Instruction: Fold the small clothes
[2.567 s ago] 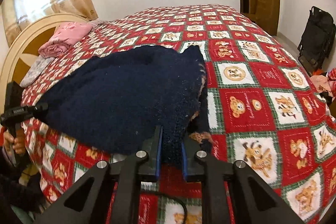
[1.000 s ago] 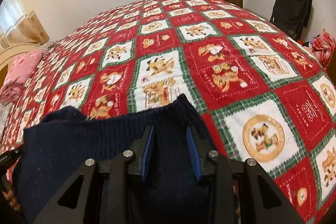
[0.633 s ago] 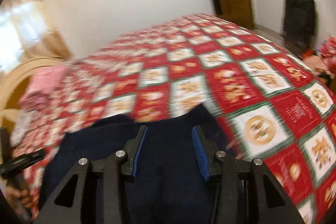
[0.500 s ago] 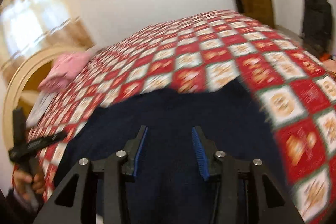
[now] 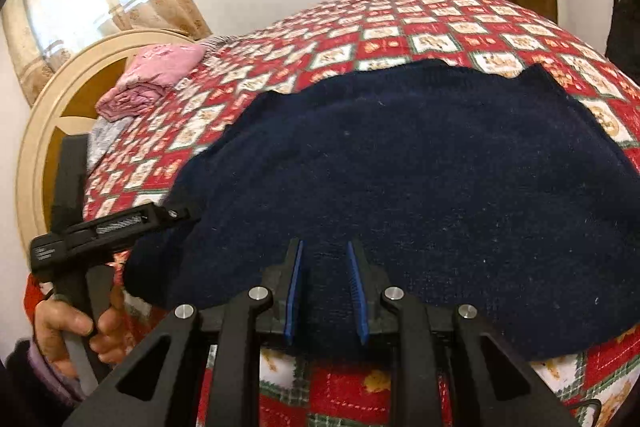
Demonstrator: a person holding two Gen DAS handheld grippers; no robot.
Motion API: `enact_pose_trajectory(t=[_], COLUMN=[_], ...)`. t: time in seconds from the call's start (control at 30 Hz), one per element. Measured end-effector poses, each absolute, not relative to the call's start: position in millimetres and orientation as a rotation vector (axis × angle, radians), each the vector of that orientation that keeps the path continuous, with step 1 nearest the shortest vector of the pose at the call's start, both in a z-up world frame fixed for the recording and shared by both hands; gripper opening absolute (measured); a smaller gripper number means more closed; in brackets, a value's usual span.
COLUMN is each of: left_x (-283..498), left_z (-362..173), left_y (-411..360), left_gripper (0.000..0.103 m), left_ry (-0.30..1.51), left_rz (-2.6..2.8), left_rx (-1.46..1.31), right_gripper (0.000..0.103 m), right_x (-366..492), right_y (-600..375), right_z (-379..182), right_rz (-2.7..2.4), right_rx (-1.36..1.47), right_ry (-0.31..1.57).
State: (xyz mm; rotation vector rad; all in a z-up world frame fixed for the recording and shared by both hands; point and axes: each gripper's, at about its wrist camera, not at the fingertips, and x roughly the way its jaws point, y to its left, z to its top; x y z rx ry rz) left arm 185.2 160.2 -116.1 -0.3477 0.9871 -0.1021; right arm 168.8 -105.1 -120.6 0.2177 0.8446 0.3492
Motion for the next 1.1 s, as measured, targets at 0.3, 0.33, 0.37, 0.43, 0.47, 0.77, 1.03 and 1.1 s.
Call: enact_pose_trajectory(t=[0.3, 0.33, 0.37, 0.43, 0.47, 0.77, 1.03, 1.1], left_x=[186, 186, 187, 186, 186, 184, 189, 190], left_z=[-120, -120, -120, -120, -120, -120, -121, -120], left_y=[150, 149, 149, 150, 151, 152, 157, 158], left_gripper=[0.083, 0.083, 0.083, 0.084, 0.084, 0.085, 0.087, 0.071], left_ry=[0.964, 0.962, 0.960, 0.957, 0.957, 0.970, 0.964, 0.963], left_rz=[-0.061, -0.058, -0.056, -0.056, -0.058, -0.062, -0.124, -0.129], left_rx=[-0.298, -0.293, -0.293, -0.294, -0.293, -0.321, -0.425, -0.427], right_gripper=[0.024, 0.024, 0.024, 0.024, 0.024, 0.024, 0.024, 0.024], right_x=[174, 174, 176, 177, 178, 178, 179, 180], right_y=[-107, -108, -108, -110, -111, -108, -108, -103], right_z=[-140, -141, -141, -141, -141, -140, -141, -137], right_rz=[0.377, 0.378, 0.378, 0.380, 0.382, 0.353, 0.333, 0.317], right_rx=[0.240, 0.243, 0.249, 0.267, 0.274, 0.275, 0.293, 0.262], right_ry=[0.861, 0.862, 0.866, 0.873, 0.876, 0.900, 0.912, 0.923])
